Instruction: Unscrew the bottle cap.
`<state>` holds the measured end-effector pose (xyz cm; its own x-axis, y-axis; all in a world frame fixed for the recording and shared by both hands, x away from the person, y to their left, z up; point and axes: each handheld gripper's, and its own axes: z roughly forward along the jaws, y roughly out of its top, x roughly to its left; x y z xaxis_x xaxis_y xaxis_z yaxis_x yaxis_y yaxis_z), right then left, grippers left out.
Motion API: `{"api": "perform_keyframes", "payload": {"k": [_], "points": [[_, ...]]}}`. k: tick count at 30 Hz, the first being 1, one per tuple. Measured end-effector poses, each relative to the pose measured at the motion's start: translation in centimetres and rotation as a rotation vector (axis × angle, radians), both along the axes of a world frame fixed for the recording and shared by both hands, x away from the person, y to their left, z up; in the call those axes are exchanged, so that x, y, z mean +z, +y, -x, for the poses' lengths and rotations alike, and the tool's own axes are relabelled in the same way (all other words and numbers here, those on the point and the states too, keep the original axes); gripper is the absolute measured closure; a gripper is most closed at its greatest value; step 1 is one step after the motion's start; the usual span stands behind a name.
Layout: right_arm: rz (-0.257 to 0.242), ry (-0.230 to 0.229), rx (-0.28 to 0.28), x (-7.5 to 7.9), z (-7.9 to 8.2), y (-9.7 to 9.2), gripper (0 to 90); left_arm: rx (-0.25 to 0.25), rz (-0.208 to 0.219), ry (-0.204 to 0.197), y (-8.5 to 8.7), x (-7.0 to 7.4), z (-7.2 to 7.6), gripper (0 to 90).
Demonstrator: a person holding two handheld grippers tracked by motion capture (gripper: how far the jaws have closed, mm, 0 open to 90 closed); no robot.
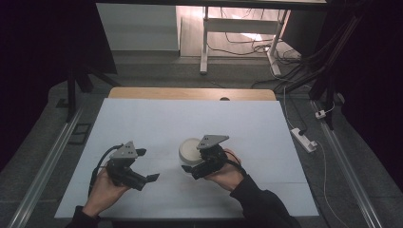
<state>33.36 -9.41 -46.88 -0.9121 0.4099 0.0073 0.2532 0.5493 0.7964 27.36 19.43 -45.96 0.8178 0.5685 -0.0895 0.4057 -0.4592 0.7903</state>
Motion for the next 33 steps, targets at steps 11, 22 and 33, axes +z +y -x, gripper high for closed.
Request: {"api": "perform_keyframes", "payload": {"k": [11, 22, 33], "points": [[0.014, 0.004, 0.046, -0.2, 0.4, 0.5, 6.3, -0.108, -0.015, -0.026, -2.4, 0.9, -2.5, 0.0], [0.02, 0.009, 0.096, -0.4, 0.9, 1.0, 6.3, -0.26, -0.009, -0.052, -4.8, 2.1, -4.1, 0.0], [0.023, 0.013, 0.17, -0.4, 1.6, 1.5, 6.2, -0.423, 0.007, -0.044, -6.2, 1.9, -4.7, 1.2]]}}
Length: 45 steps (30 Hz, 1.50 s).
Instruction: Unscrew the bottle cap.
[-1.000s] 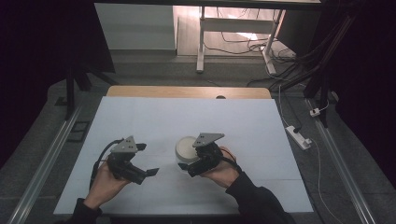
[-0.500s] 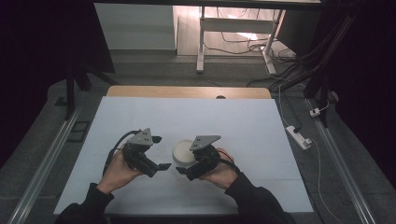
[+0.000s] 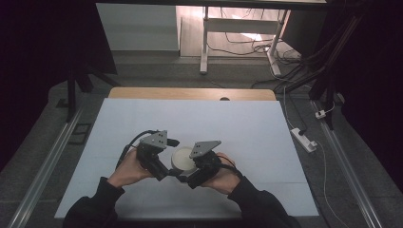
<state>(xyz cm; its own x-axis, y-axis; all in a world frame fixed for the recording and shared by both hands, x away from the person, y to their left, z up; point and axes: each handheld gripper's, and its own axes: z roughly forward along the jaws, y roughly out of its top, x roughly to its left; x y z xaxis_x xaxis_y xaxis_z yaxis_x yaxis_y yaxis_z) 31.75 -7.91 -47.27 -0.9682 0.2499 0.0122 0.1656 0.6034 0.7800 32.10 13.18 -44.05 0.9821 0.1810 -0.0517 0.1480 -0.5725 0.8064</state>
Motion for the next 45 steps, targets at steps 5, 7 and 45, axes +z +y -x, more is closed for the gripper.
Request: {"api": "perform_keyframes", "payload": {"k": [5, 7, 45], "points": [[0.003, 0.002, 0.034, 0.0, 0.4, 0.3, 6.3, -0.063, -0.007, 0.008, -0.9, -0.2, 0.0, 3.5], [0.001, 0.006, 0.04, 0.0, 0.6, 0.4, 6.3, -0.078, -0.008, 0.008, -1.1, -0.3, 0.0, 5.0], [-0.02, -0.004, 0.026, 0.3, 0.5, 0.1, 6.3, -0.02, -0.001, -0.024, -1.0, 0.7, 0.7, 1.7]]}}
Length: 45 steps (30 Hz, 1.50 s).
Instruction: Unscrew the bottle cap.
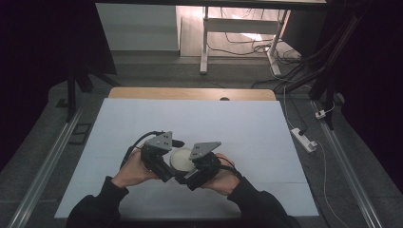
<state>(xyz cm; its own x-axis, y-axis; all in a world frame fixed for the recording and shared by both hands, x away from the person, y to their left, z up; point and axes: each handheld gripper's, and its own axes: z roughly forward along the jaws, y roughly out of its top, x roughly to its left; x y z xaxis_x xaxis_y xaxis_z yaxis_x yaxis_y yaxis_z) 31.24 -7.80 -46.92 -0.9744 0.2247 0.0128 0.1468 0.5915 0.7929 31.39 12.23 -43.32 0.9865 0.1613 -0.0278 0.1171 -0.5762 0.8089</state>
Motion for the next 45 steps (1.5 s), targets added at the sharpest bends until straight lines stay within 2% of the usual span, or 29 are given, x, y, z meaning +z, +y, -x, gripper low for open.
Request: {"api": "perform_keyframes", "payload": {"k": [1, 2, 3, 5, 7, 11, 14, 17, 20, 21, 22, 24, 28, 30, 32, 33, 36, 37, 38, 39, 40, 41, 44, 45], "points": [[0.001, 0.0, 0.013, 0.0, 0.1, 0.1, 6.3, -0.033, 0.001, 0.004, 0.1, -0.1, 0.0, 2.2], [-0.001, 0.001, 0.026, 0.0, 0.2, 0.2, 6.3, -0.033, 0.001, 0.004, 0.1, -0.1, 0.0, 2.4], [-0.001, 0.001, 0.026, 0.0, 0.2, 0.2, 6.3, -0.057, 0.001, 0.007, 0.0, -0.2, 0.0, 2.4], [-0.004, 0.002, 0.062, 0.0, 0.6, 0.4, 6.3, -0.106, -0.001, -0.007, -0.2, -0.5, 0.3, 4.1], [-0.007, -0.002, 0.084, 0.0, 0.8, 0.5, 6.3, -0.122, -0.001, -0.02, -0.3, -0.5, 0.4, 6.4], [-0.005, -0.008, 0.091, 0.1, 1.0, 0.5, 6.3, -0.119, 0.004, -0.035, -0.3, -0.5, 0.6, 7.4], [-0.002, -0.01, 0.075, 0.1, 0.8, 0.5, 6.3, -0.083, 0.007, -0.029, -0.4, -0.5, 0.6, 7.6], [0.008, -0.016, 0.043, 0.0, 0.6, 0.3, 6.3, -0.005, -0.001, -0.014, -0.8, -0.6, 0.5, 7.6], [0.015, -0.024, 0.008, 0.0, 0.3, 0.2, 6.3, 0.036, -0.001, -0.001, -1.0, -0.6, 0.4, 7.6], [0.015, -0.024, 0.008, 0.0, 0.3, 0.2, 6.3, 0.061, -0.002, 0.002, -1.1, -0.6, 0.4, 7.6], [0.018, -0.032, -0.016, -0.1, 0.1, 0.1, 6.3, 0.116, -0.022, -0.01, -1.6, -0.5, 0.6, 7.6], [0.022, -0.036, -0.034, -0.1, 0.0, 0.0, 6.4, 0.159, -0.035, -0.01, -1.9, -0.4, 0.8, 7.7], [0.024, -0.042, -0.043, -0.1, -0.1, -0.2, 6.3, 0.176, -0.029, -0.007, -2.1, -0.4, 0.8, 7.6], [0.02, -0.041, -0.033, 0.0, -0.1, -0.2, 6.3, 0.132, -0.016, 0.002, -1.8, -0.4, 0.6, 6.7], [0.018, -0.044, -0.026, 0.1, 0.0, -0.2, 6.3, 0.115, -0.004, 0.008, -1.6, -0.4, 0.6, 5.3], [0.01, -0.043, -0.012, 0.2, 0.1, -0.2, 6.4, 0.089, 0.005, 0.008, -1.3, -0.3, 0.5, 1.8], [0.002, -0.038, 0.007, 0.2, 0.2, -0.2, 6.3, 0.039, 0.0, -0.019, -0.4, 0.1, 0.5, 0.5], [-0.002, -0.033, 0.015, 0.3, 0.3, -0.2, 6.3, -0.009, 0.001, -0.027, 0.2, 0.2, 0.5, 0.6], [-0.002, -0.032, 0.025, 0.3, 0.3, -0.2, 6.3, -0.009, 0.001, -0.027, 0.2, 0.2, 0.5, 0.9], [-0.004, -0.024, 0.036, 0.3, 0.4, -0.1, 6.3, -0.033, 0.008, -0.025, 0.4, 0.2, 0.5, 1.4], [-0.007, -0.024, 0.051, 0.3, 0.5, -0.1, 6.3, -0.08, 0.019, -0.022, 0.6, 0.1, 0.6, 1.8], [-0.011, -0.02, 0.065, 0.2, 0.6, 0.0, 6.3, -0.08, 0.019, -0.022, 0.6, 0.1, 0.6, 1.9], [-0.012, -0.025, 0.11, 0.3, 1.1, 0.4, 6.3, -0.153, 0.02, -0.023, 0.3, -0.2, 0.8, 3.2], [-0.014, -0.028, 0.125, 0.3, 1.3, 0.5, 6.3, -0.163, 0.019, -0.023, 0.2, -0.2, 0.9, 4.1]]}}
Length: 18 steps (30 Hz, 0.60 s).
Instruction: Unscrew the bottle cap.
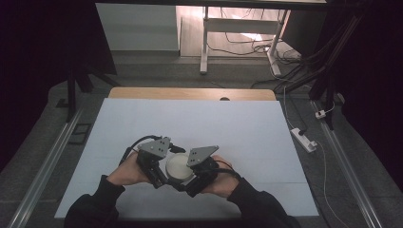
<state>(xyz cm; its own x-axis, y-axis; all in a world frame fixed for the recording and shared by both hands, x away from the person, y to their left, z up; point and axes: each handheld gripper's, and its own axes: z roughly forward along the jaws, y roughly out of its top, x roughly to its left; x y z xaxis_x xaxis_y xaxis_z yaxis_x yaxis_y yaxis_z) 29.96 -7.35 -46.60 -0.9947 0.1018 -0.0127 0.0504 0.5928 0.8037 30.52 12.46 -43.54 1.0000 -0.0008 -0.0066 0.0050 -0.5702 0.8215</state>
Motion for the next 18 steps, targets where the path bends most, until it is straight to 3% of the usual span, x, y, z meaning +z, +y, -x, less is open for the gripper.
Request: {"api": "perform_keyframes", "payload": {"k": [2, 5, 8, 10, 11, 13, 14, 17, 18], "points": [[-0.002, -0.005, 0.021, 0.1, 0.3, 0.2, 6.3, -0.026, 0.005, 0.004, 0.0, 0.0, 0.1, 6.5], [0.0, -0.014, 0.029, 0.1, 0.5, 0.2, 6.3, -0.026, 0.005, -0.008, 0.0, 0.0, 0.3, 7.1], [0.006, -0.02, 0.005, 0.1, 0.4, 0.1, 6.3, 0.01, -0.002, -0.016, -0.2, 0.0, 0.3, 7.3], [0.01, -0.022, -0.02, 0.1, 0.1, 0.1, 6.3, 0.051, -0.004, -0.01, -0.3, 0.0, 0.2, 7.3], [0.014, -0.024, -0.041, 0.1, 0.0, 0.0, 6.3, 0.103, -0.009, -0.007, -0.5, 0.0, 0.1, 7.3], [0.02, -0.021, -0.076, 0.0, -0.2, -0.1, 6.3, 0.152, -0.012, -0.002, -0.8, 0.0, 0.1, 7.3], [0.02, -0.025, -0.086, 0.0, -0.4, -0.2, 6.4, 0.152, -0.012, -0.002, -0.8, 0.0, 0.1, 7.3], [0.026, -0.034, -0.118, -0.1, -0.6, -0.3, 6.4, 0.239, -0.025, -0.002, -1.4, 0.0, 0.1, 7.4], [0.026, -0.035, -0.142, -0.1, -0.8, -0.4, 6.3, 0.29, -0.025, 0.001, -1.8, 0.0, 0.2, 7.4]]}}
